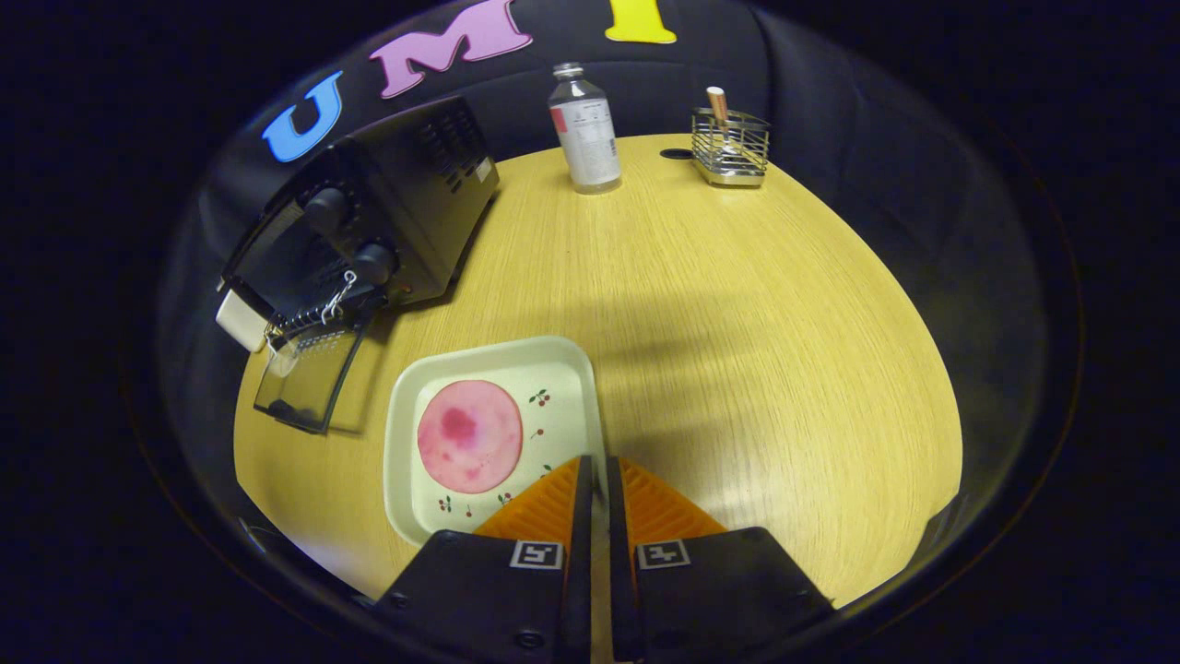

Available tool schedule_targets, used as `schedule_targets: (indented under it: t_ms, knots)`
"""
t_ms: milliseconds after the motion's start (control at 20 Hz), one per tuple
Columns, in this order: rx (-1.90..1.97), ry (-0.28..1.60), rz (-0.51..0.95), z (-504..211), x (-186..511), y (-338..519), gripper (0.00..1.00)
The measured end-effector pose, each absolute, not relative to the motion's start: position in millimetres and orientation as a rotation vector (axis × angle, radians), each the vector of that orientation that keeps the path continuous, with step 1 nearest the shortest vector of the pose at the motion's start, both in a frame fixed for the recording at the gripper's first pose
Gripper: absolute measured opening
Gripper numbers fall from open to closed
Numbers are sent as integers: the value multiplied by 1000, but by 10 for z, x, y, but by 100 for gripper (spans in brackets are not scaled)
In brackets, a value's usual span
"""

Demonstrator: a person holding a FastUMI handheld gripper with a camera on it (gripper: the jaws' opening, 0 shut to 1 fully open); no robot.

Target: Open the toaster oven, put the food inside, and close the toaster oven door.

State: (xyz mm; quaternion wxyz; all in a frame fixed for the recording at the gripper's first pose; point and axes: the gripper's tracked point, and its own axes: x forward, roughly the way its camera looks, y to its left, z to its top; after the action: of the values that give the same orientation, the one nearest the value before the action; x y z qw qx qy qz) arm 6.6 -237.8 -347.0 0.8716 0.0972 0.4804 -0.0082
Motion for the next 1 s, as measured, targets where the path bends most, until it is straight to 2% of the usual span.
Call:
schedule_targets:
  t_ms: [200,450,1000]
  knots:
    - [320,1009,-12,-3473,51,-2303,7]
    - [605,1027,-59,-3428,44,-2225,7]
    - [832,903,-187,-2845,-79,-2315,7]
